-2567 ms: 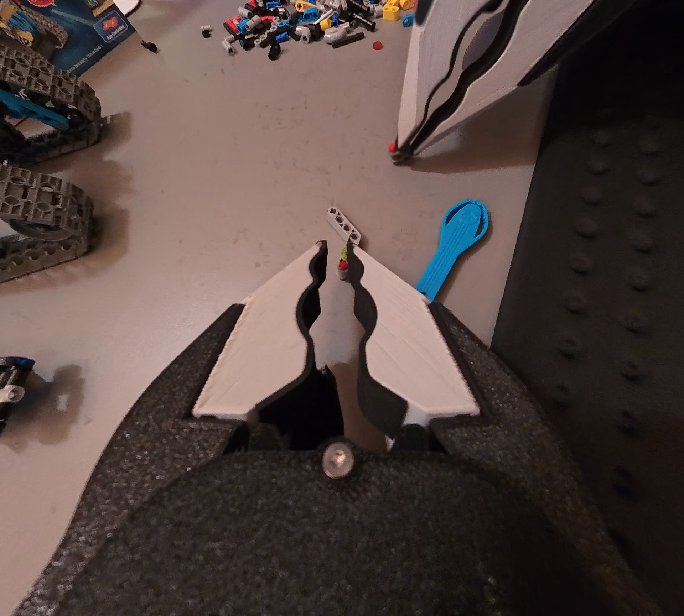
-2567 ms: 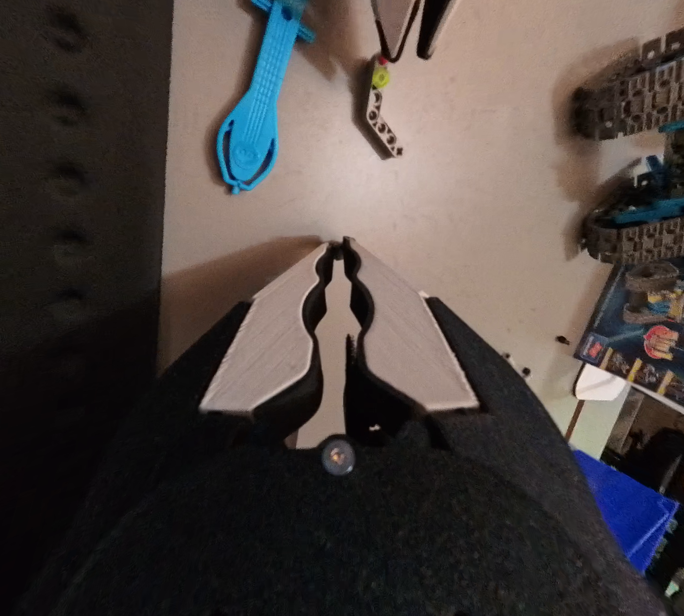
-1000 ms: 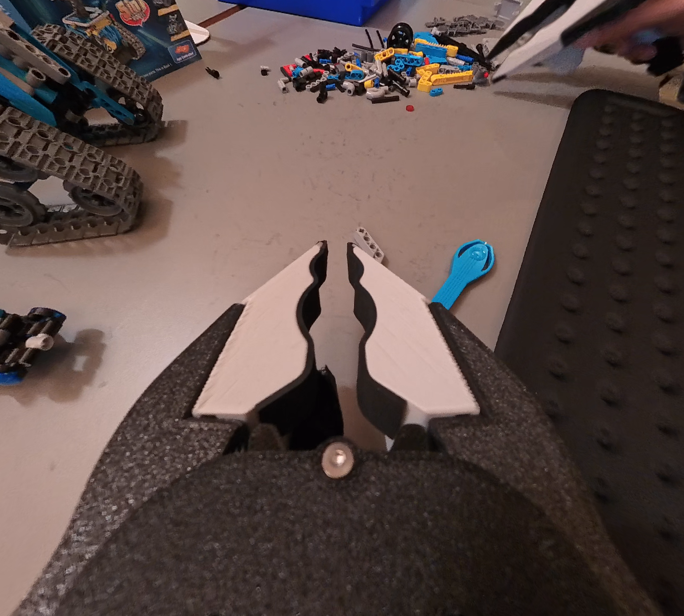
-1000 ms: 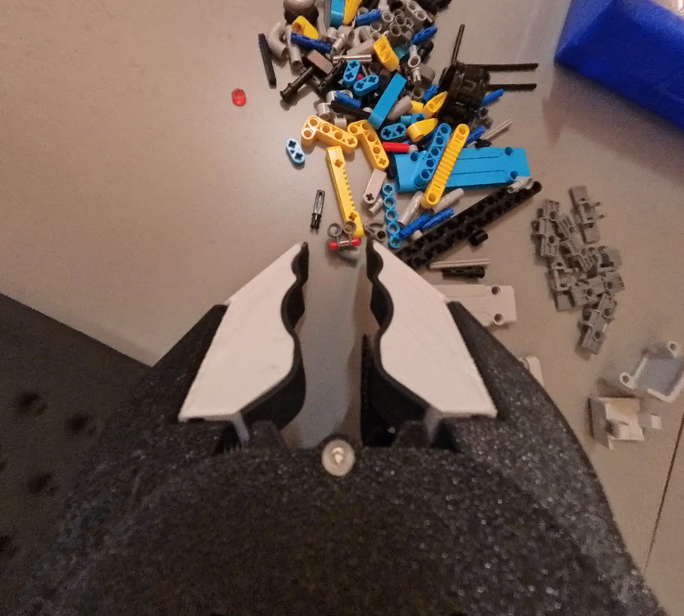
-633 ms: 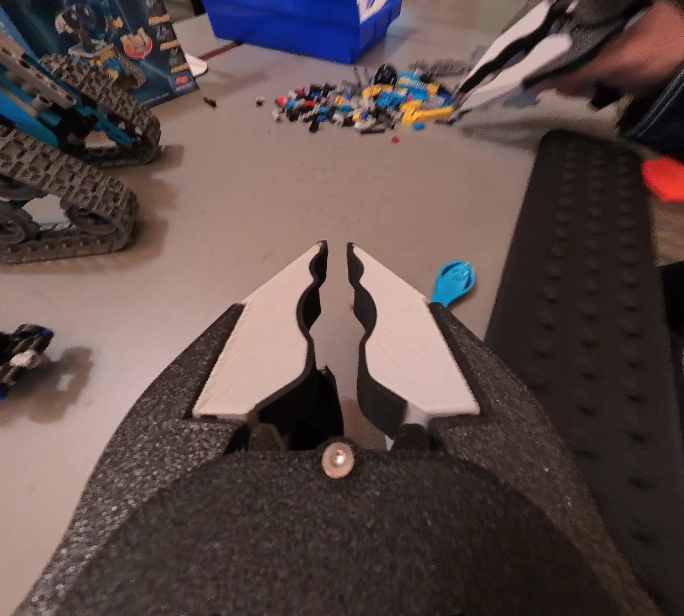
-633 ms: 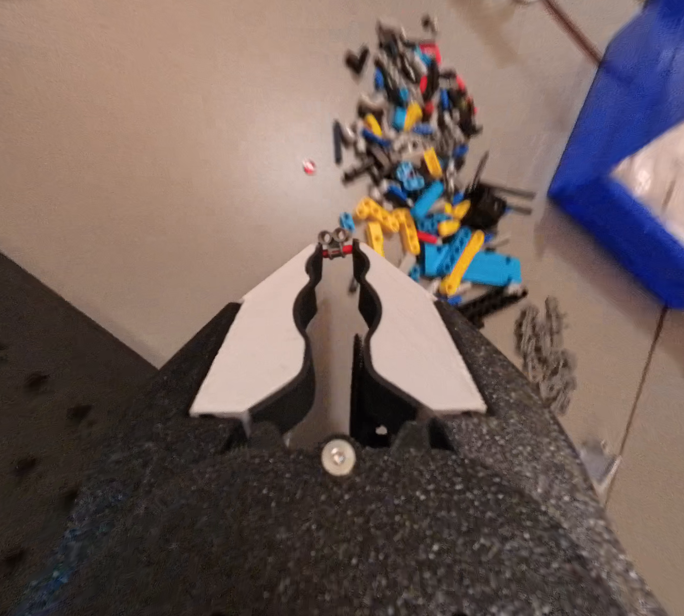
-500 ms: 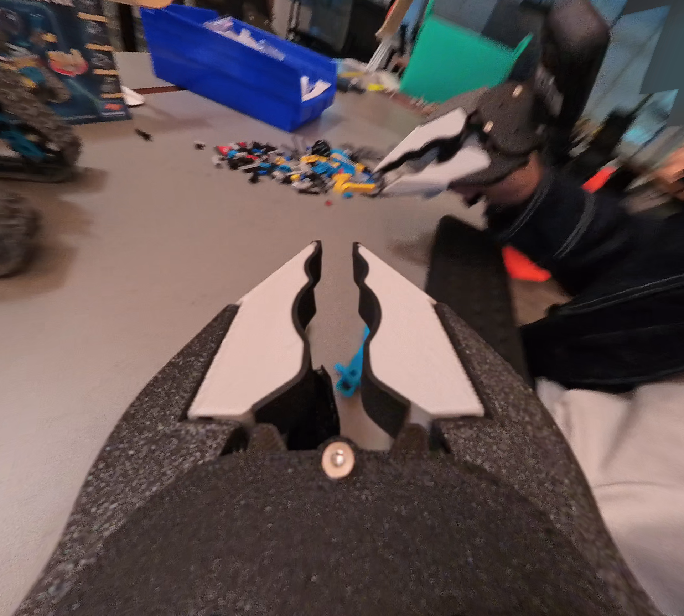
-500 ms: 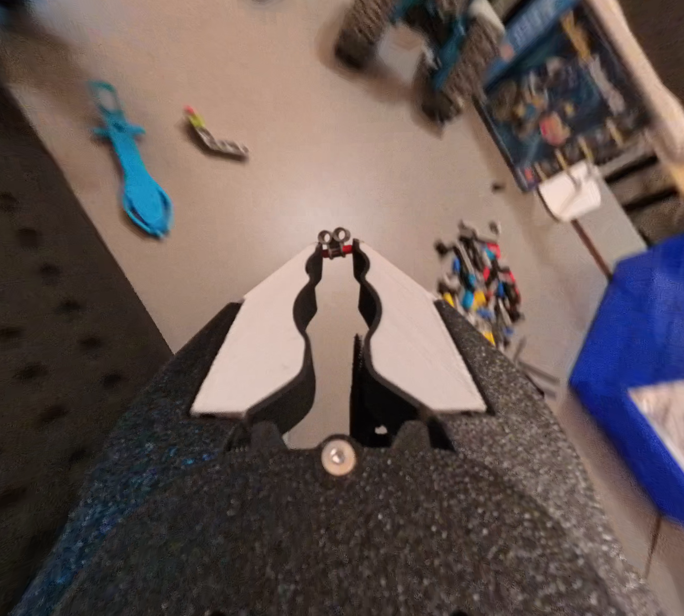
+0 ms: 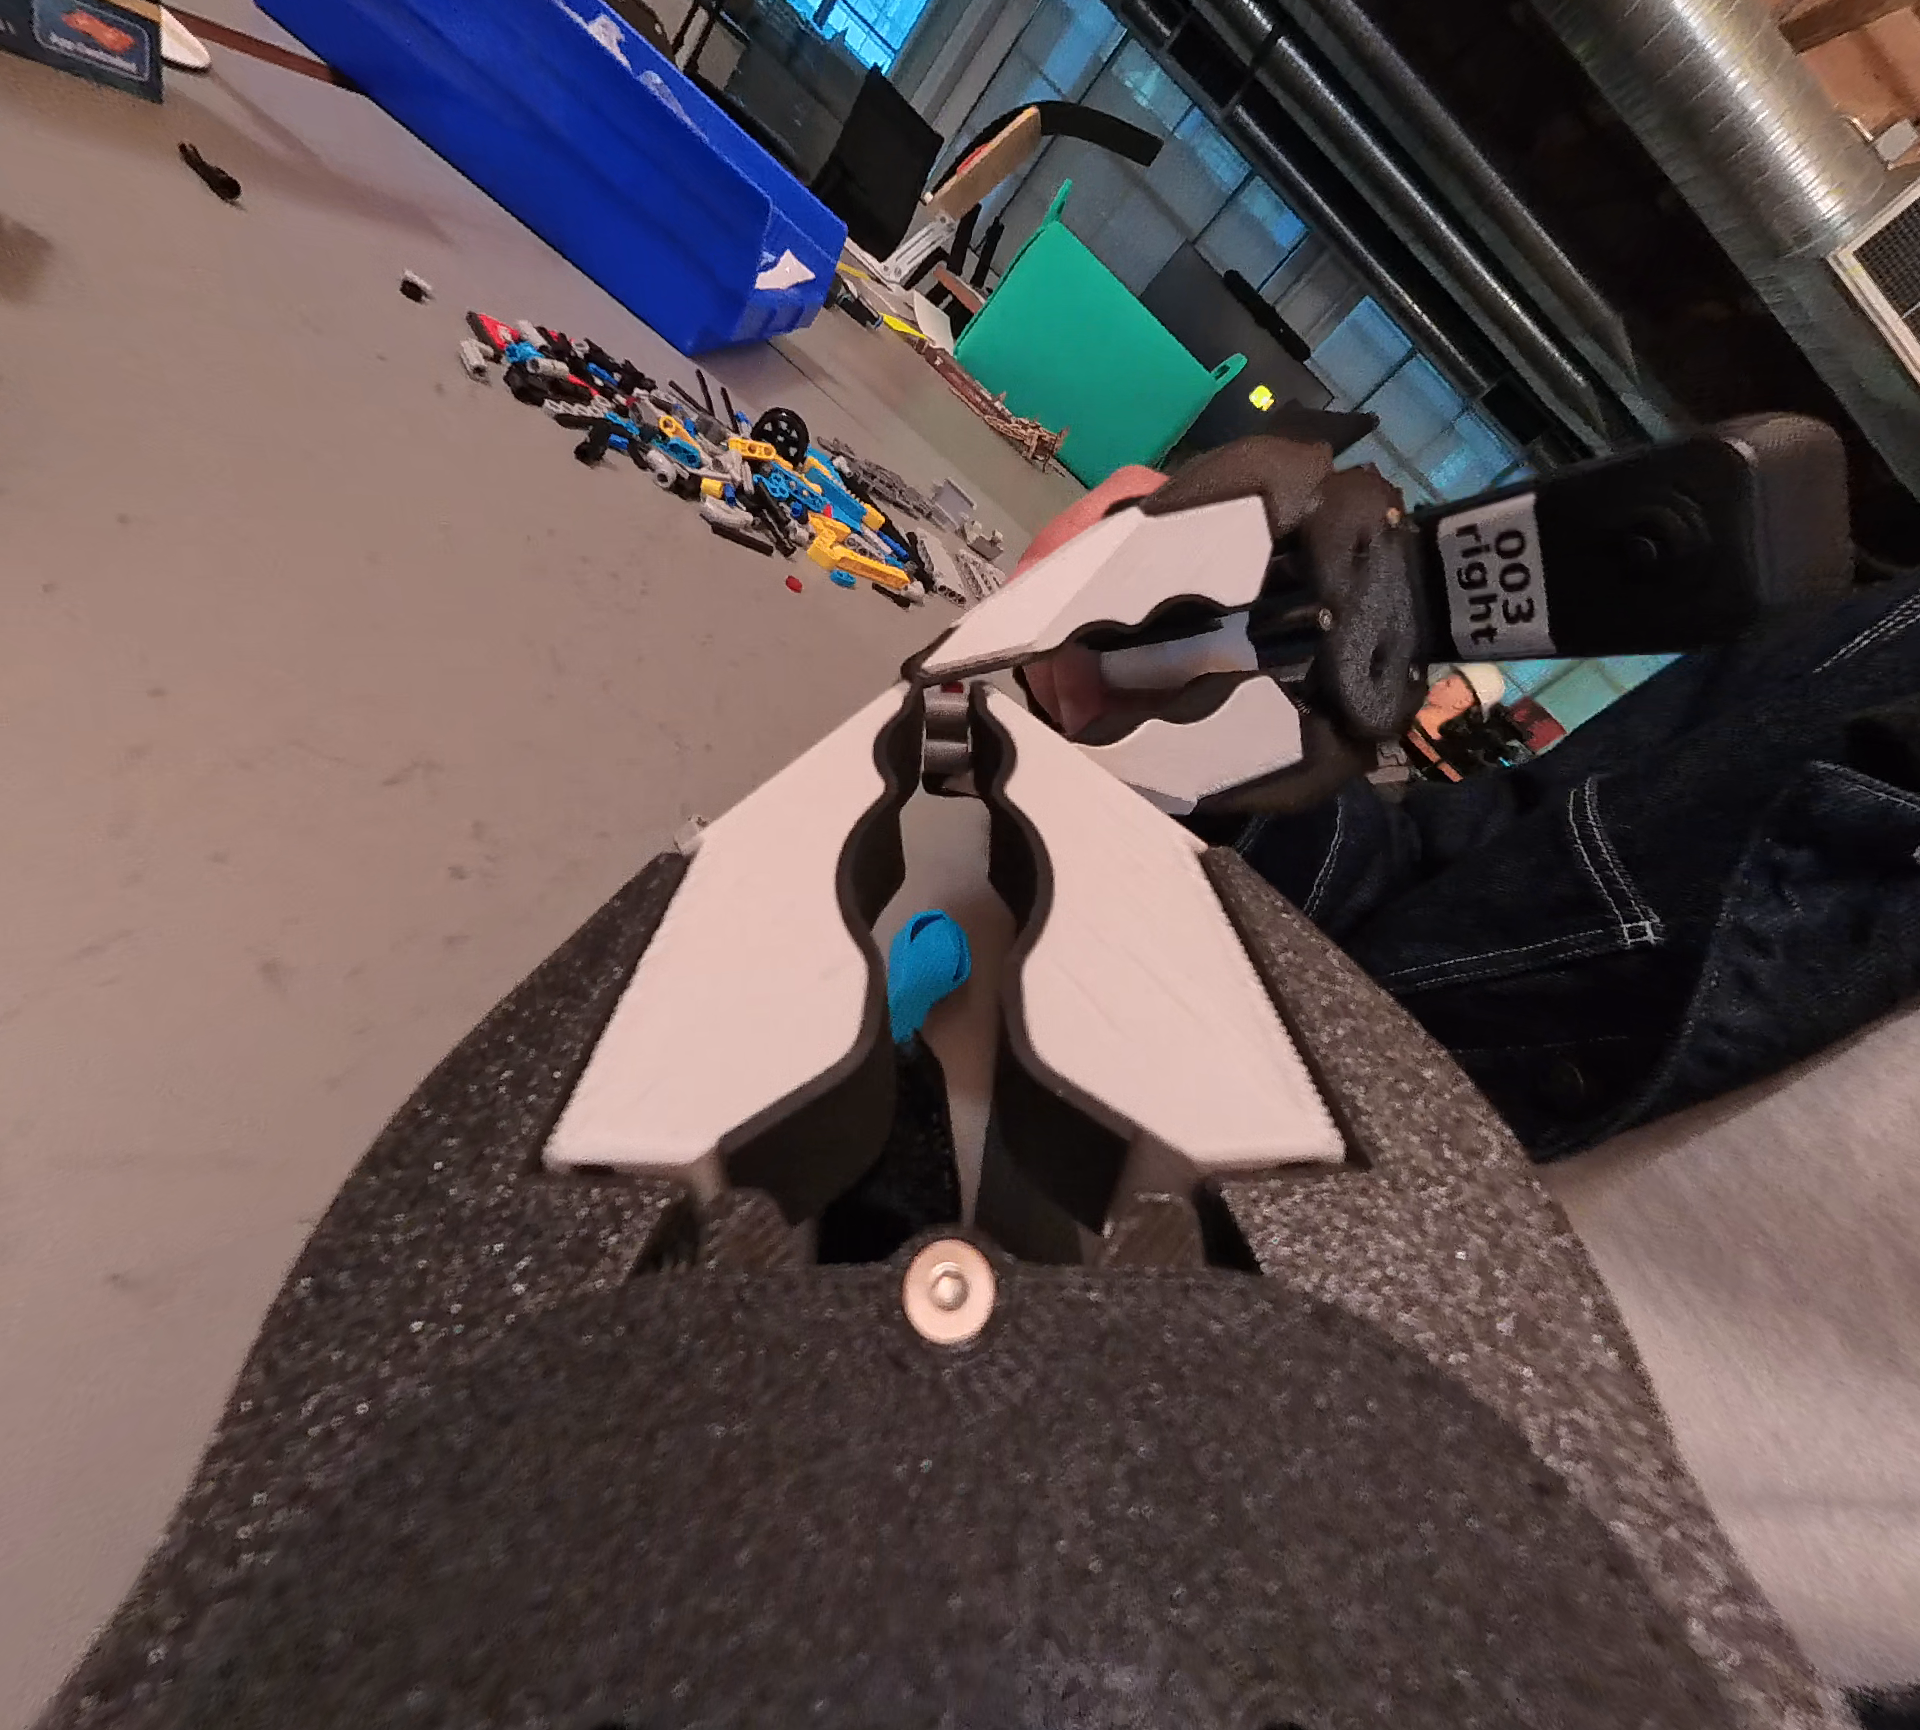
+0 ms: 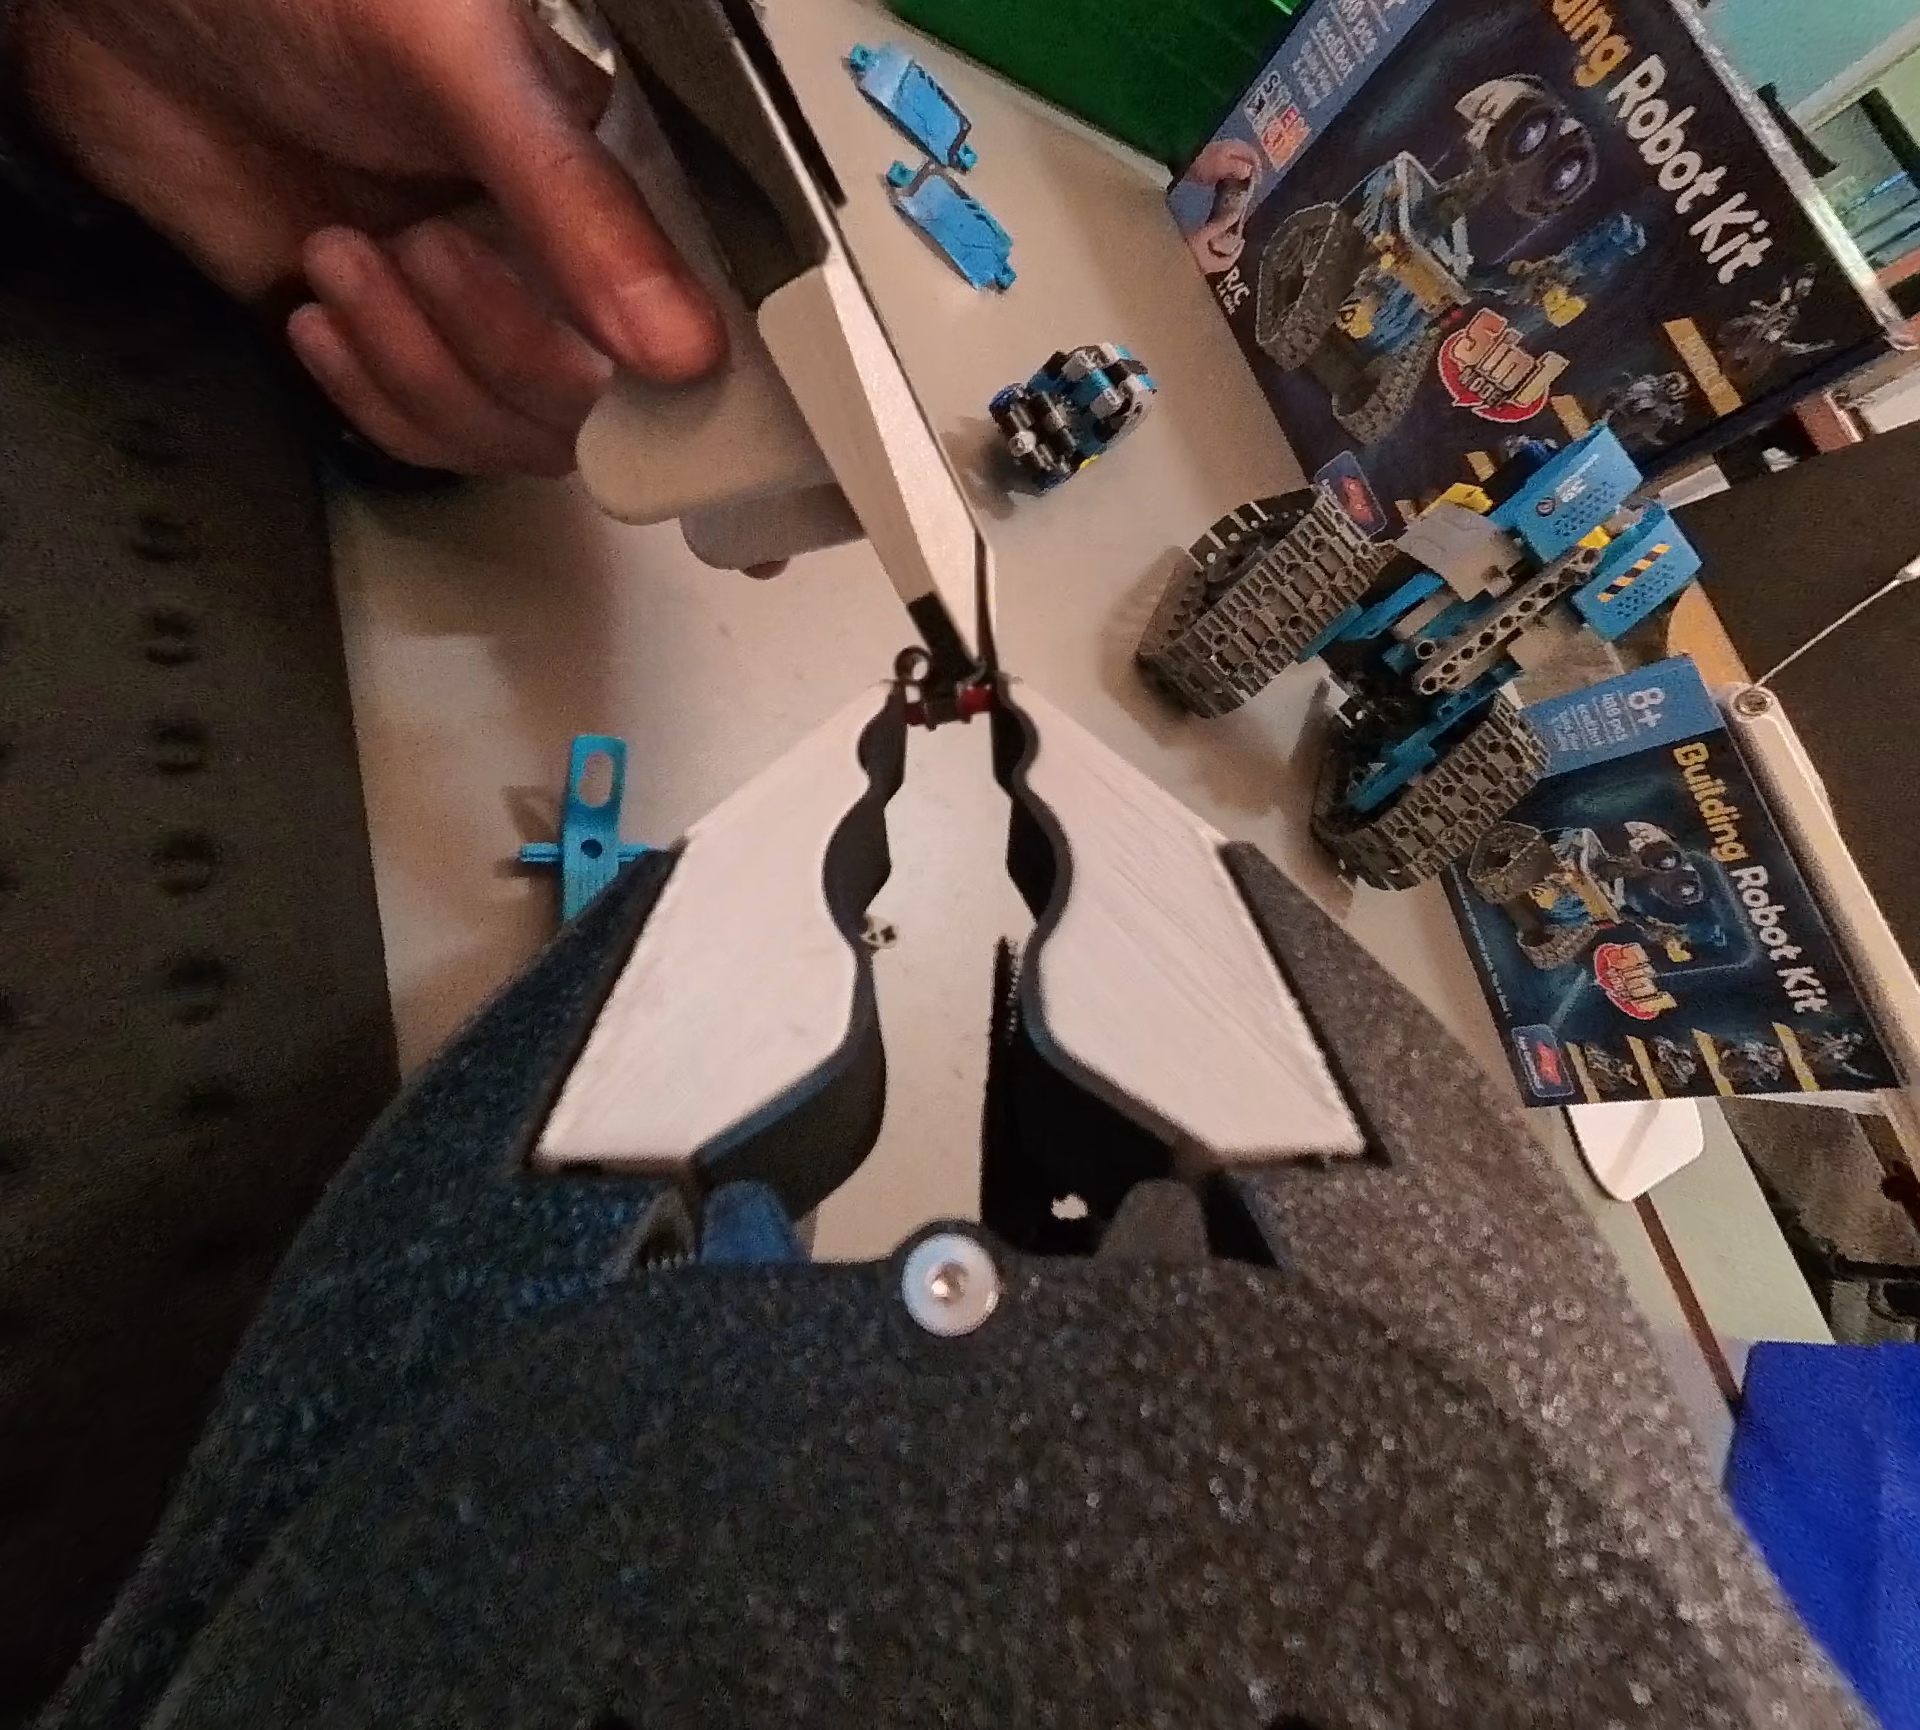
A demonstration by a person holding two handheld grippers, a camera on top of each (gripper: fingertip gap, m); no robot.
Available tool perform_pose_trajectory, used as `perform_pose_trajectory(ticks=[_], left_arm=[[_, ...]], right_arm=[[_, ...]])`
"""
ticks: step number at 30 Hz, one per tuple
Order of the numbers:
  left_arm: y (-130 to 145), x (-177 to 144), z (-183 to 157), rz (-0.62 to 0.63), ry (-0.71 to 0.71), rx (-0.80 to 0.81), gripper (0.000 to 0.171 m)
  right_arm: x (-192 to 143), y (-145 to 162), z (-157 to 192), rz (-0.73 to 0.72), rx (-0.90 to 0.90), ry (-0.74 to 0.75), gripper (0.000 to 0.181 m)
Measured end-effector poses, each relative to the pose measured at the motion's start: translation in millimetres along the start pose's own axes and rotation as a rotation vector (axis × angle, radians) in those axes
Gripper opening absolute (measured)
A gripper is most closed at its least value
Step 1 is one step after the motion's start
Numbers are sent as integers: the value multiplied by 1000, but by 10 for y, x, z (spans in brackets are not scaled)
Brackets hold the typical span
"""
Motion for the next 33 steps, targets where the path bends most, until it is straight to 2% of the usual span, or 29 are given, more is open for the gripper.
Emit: perform_pose_trajectory(ticks=[2,6,10,18,21,23,33], left_arm=[[22,18,9,18,0,-11,17],[59,44,-17,50,38,-33,7],[104,46,4,81,85,-114,6],[97,39,-81,76,198,-178,6],[106,17,-11,75,188,-235,5],[74,-19,19,45,197,-276,5],[66,-15,-74,46,260,-272,5]], right_arm=[[-10,-17,17,-17,24,-19,14],[-4,11,34,-14,-2,-13,14],[-5,47,60,-41,-55,7,14],[-107,37,50,-153,40,-111,11],[-143,36,67,-189,54,-126,7],[-184,33,37,-204,73,-122,12],[-113,9,63,-193,64,-84,14]])
Point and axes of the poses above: each gripper's, where its closed fingertips meet, x out along the fingers, y out of its underside, z = x × y across the jaws, the point moved 3 cm from there along -x, back along the fingers, and after that the axes turned 8 degrees about x, right-handed, at the moved point
